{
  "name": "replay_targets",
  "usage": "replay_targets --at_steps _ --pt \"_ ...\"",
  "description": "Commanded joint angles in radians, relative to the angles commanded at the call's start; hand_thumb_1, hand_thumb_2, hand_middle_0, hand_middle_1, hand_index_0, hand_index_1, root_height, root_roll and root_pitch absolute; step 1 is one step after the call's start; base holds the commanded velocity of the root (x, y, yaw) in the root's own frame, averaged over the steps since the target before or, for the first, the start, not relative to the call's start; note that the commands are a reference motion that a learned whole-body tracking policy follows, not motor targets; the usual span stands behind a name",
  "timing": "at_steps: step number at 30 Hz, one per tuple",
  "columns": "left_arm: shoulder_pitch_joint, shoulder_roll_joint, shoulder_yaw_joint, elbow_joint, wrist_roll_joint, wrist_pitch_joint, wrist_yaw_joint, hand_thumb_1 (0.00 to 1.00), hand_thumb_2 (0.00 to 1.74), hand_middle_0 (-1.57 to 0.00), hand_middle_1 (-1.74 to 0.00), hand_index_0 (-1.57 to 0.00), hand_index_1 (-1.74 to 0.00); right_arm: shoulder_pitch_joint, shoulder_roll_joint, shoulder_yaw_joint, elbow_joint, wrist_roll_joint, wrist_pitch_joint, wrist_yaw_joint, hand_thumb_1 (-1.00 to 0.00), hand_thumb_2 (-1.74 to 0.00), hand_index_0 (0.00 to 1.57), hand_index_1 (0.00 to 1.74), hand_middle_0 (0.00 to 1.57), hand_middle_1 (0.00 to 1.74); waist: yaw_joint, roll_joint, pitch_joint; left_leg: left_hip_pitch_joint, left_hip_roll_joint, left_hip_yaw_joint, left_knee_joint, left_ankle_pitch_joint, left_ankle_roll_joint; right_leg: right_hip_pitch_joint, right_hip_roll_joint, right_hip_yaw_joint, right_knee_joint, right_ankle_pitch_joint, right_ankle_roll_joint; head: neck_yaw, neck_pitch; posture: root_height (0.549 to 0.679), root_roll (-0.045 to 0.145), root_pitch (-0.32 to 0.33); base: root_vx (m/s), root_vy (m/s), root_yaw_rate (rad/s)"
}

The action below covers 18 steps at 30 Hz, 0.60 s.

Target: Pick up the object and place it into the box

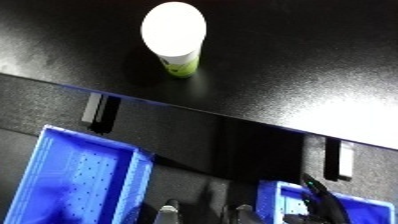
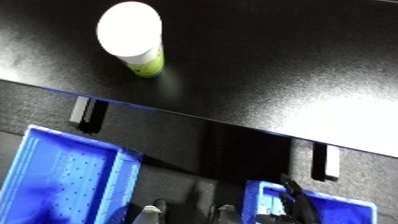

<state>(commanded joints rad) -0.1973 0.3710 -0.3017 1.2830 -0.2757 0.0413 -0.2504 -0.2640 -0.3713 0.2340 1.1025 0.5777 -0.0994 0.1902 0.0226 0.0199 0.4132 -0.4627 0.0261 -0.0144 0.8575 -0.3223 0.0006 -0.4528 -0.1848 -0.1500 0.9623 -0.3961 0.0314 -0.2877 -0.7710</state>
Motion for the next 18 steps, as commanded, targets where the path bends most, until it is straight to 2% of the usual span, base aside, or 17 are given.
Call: replay_targets --at_steps 4,7,12,18 --pt "0.011 0.006 0.004 -0.013 -0.019 -0.026 -0.004 0.00 0.00 0.00 0.00 0.00 0.00 0.016 0.003 0.008 -0.003 -0.004 0.007 -0.011 0.00 0.00 0.00 0.00 0.00 0.00 0.007 0.001 0.006 0.000 -0.005 -0.007 0.011 -0.003 0.0045 0.009 -0.0062 -0.006 0.004 -0.005 0.0015 -0.079 0.002 0.616 0.064 -0.062 0.030 0.014 0.061" --pt "0.022 0.009 0.013 -0.034 -0.055 -0.051 0.000 0.00 0.00 0.00 0.00 0.00 0.00 0.022 0.002 0.015 -0.010 -0.015 0.014 -0.012 0.00 0.00 0.00 0.00 0.00 0.00 0.013 0.002 0.015 -0.007 -0.009 -0.011 0.024 -0.007 0.0089 0.007 -0.0091 -0.009 0.010 -0.007 0.0031 -0.119 -0.033 0.615 0.064 -0.064 0.002 0.036 -0.003" --pt "0.025 0.020 0.028 -0.095 -0.129 -0.079 0.018 0.00 0.00 0.00 0.00 0.00 0.00 0.024 -0.003 0.025 -0.019 -0.015 0.017 -0.012 0.00 0.00 0.00 0.00 0.00 0.00 0.028 -0.002 0.036 -0.023 -0.017 -0.021 0.042 -0.011 0.0165 0.000 -0.0122 -0.018 0.021 -0.008 0.0088 -0.133 -0.084 0.613 0.060 -0.065 -0.020 0.017 0.011" --pt "0.013 0.037 0.030 -0.185 -0.178 -0.112 0.023 0.00 0.00 0.00 0.00 0.00 0.00 0.015 -0.010 0.023 0.017 0.004 -0.002 -0.001 0.00 0.00 0.00 0.00 0.00 0.00 0.046 0.000 0.049 -0.020 -0.020 -0.027 0.038 -0.013 0.0175 0.008 -0.0182 -0.027 0.022 -0.011 0.0121 -0.130 -0.111 0.613 0.055 -0.069 -0.010 0.009 0.066"
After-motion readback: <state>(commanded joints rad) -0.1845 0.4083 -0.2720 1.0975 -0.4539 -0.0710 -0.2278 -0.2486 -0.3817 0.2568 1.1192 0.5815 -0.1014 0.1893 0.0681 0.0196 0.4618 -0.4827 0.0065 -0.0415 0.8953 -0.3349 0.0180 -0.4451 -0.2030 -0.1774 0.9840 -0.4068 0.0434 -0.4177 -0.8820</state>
